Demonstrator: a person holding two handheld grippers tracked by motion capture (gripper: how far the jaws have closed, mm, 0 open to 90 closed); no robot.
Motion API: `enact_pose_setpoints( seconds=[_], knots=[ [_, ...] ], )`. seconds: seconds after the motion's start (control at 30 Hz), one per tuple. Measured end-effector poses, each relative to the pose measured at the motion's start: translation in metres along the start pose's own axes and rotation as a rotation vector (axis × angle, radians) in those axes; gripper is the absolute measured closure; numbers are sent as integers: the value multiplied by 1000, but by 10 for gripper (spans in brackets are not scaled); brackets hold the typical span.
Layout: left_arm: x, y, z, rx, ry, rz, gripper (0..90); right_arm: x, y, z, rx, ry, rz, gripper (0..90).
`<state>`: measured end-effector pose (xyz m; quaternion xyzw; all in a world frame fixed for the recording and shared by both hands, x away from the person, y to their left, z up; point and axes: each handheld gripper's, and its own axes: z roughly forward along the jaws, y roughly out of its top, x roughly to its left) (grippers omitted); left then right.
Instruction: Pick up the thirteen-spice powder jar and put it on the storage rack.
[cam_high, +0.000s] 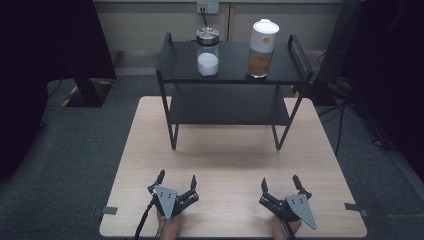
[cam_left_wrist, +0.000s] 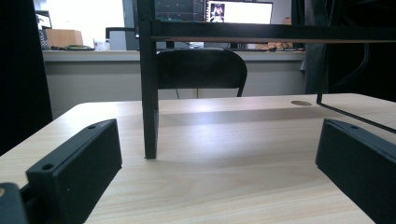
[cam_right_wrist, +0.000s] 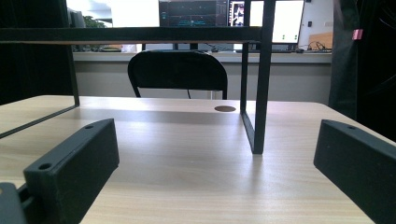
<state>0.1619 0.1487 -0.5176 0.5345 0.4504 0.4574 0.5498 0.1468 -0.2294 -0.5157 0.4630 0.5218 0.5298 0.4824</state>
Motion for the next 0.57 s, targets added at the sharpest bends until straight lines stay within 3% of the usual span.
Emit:
enact_pose_setpoints(
  seconds=[0.57],
  knots=[
    [2,0,0,0,-10,0,0,-1,0,0,1,3,0,0]
  ],
)
